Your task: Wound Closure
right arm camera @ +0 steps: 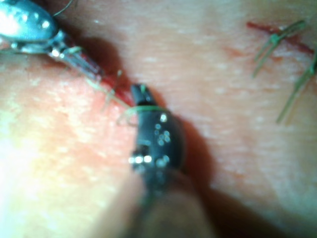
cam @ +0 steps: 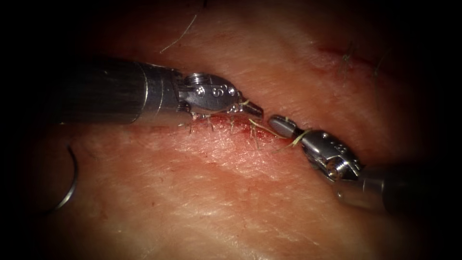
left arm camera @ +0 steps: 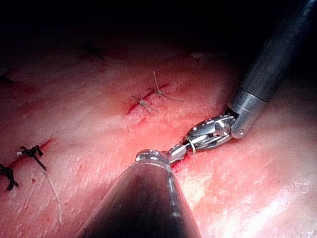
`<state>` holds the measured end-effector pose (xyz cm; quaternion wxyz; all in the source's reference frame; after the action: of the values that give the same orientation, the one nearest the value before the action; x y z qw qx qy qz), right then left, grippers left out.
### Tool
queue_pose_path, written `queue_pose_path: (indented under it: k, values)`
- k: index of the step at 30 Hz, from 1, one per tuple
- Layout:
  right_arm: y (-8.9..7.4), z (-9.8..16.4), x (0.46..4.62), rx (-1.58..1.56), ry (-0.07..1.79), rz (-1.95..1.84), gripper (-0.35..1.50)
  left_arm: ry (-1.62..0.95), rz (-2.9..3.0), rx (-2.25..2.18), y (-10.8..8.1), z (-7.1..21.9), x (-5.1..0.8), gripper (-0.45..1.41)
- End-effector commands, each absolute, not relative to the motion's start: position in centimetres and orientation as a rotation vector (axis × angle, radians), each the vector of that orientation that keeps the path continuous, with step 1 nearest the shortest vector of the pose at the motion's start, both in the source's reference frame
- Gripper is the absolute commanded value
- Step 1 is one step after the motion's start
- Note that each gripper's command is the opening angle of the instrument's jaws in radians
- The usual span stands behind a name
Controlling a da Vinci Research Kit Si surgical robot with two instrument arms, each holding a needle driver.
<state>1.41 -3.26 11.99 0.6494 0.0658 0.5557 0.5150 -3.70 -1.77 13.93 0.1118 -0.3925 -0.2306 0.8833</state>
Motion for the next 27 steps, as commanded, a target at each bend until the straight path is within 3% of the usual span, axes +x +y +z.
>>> queue_pose_path:
  k: [1,27]
  values:
    - [-3.3,12.0,1.48,0.143,1.269,1.157,-0.35,-0.681,2.588,-1.150,-1.7,14.0,-3.74,-0.45]
    - [-3.9,11.8,1.61,0.100,1.274,1.109,-0.35,-0.637,2.522,-1.055,-0.1,14.5,-3.99,-0.45]
